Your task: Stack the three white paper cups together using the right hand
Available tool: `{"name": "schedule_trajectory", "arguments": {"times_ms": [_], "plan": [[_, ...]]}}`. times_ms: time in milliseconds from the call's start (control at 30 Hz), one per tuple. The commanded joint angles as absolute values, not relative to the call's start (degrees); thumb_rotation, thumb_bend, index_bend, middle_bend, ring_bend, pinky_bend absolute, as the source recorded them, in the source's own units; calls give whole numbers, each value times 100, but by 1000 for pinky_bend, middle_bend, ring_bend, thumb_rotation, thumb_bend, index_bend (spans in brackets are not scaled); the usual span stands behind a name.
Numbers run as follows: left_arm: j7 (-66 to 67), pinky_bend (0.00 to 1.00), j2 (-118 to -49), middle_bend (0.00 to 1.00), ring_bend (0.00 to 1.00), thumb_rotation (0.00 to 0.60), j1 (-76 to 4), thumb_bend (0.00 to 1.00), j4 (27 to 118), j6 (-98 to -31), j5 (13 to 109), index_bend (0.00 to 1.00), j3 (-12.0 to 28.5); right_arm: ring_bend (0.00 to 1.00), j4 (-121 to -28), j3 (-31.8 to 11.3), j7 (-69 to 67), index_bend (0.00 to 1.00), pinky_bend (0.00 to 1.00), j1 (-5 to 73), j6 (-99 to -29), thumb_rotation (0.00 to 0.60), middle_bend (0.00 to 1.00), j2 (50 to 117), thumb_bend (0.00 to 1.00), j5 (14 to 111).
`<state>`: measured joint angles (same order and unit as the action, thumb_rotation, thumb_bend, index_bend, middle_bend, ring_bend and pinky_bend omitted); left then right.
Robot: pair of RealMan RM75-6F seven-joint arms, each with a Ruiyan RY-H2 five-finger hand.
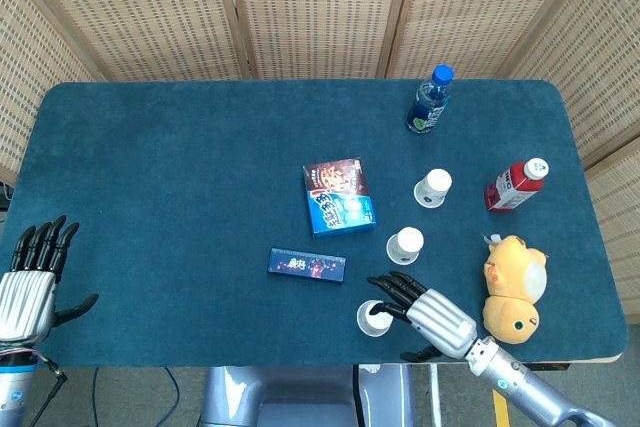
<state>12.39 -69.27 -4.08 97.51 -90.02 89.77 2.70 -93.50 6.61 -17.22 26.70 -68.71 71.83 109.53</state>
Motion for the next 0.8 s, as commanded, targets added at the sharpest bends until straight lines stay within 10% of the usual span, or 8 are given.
{"name": "schedule_trajectory", "arguments": {"times_ms": [33, 800], "plan": [[1229, 0, -6924, 0, 0, 600, -410, 80, 9750, -8993, 8972, 0, 270, 0, -9289, 584, -1626, 309, 0, 2745, -6751, 600, 0, 7323, 154, 10777], [1193, 0, -6916, 0, 0, 600, -407, 79, 9742, -9010, 8994, 0, 266, 0, -8639, 526, -1716, 352, 0, 2916, -6420, 600, 0, 7911, 155, 10084]]}}
